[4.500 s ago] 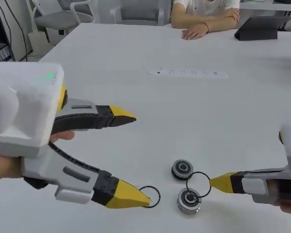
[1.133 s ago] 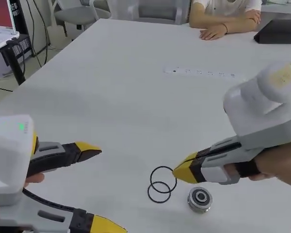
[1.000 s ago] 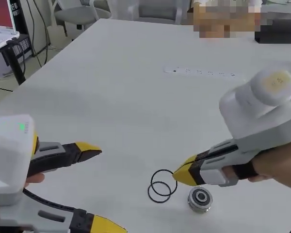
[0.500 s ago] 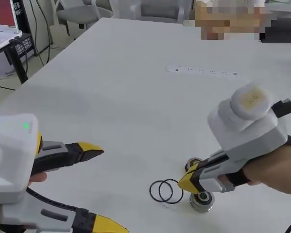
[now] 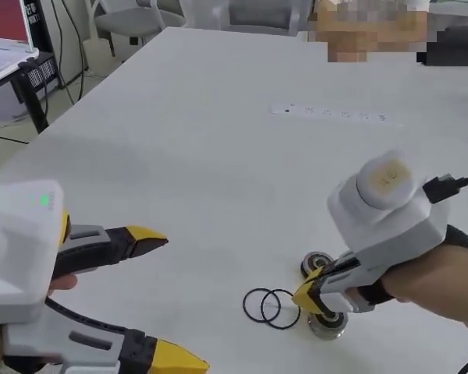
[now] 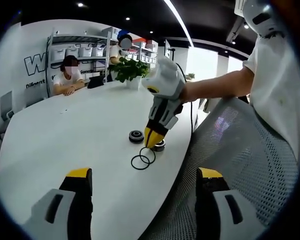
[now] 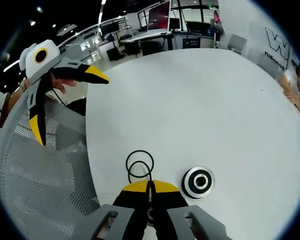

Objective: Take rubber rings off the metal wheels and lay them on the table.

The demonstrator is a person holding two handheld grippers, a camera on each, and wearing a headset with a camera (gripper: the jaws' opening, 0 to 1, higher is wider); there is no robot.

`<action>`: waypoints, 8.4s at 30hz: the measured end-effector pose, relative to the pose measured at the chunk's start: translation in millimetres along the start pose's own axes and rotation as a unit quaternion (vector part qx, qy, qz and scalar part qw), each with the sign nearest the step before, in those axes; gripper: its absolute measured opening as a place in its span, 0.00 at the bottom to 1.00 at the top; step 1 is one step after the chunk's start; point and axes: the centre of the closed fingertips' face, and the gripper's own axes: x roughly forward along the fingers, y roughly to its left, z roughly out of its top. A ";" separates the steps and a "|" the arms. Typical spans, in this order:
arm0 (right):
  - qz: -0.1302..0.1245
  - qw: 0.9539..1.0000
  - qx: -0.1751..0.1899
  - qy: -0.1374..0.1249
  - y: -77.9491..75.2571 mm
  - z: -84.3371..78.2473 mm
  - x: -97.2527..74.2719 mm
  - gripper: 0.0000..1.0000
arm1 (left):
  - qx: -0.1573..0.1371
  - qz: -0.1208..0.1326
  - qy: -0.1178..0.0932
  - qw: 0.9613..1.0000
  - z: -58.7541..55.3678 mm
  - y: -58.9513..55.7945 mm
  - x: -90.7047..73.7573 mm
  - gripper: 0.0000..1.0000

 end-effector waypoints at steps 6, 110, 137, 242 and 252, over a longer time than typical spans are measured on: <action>-0.007 1.000 -0.004 -0.002 -2.7 -0.9 1.9 0.00 | -0.001 0.000 0.002 1.000 -0.7 0.5 -0.2 0.83; -0.017 0.987 0.045 -0.154 -61.3 -20.4 -38.7 0.16 | 0.151 -0.119 -0.043 0.980 108.3 9.2 139.7 0.60; -0.014 0.991 0.025 -0.128 -59.1 -26.8 -23.4 0.16 | 0.108 -0.100 0.021 0.989 32.0 12.0 181.0 0.18; 0.004 0.965 0.212 -0.154 -53.6 0.1 -34.2 0.00 | 0.098 -0.075 0.016 0.992 25.3 16.9 178.8 0.07; 0.013 0.962 0.210 -0.176 -50.4 13.6 -40.9 0.00 | 0.097 -0.076 0.014 0.992 25.6 17.2 178.5 0.07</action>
